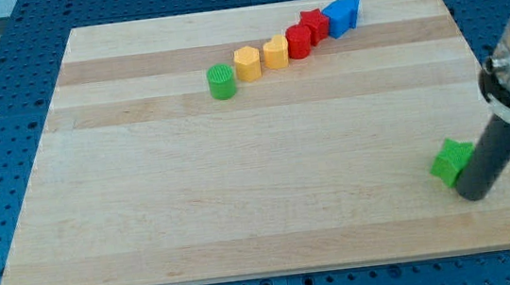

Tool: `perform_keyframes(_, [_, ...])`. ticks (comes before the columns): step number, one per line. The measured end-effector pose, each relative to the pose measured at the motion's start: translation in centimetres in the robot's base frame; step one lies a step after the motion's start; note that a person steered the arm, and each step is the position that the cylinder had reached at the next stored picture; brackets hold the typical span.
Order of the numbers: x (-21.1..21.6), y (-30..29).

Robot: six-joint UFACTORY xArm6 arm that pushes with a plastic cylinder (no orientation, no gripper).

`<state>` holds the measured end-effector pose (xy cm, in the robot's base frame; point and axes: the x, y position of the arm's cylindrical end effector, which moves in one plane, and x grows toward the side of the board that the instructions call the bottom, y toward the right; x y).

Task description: Push the green star to top and left direction

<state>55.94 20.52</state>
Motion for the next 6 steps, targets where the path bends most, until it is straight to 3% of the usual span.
perform_keyframes(1, [-1.5,0.4])
perform_keyframes(3, [-2.0,7.6])
perform_keyframes(4, [-3.6,6.9])
perform_keyframes(6, [-4.6,-4.9])
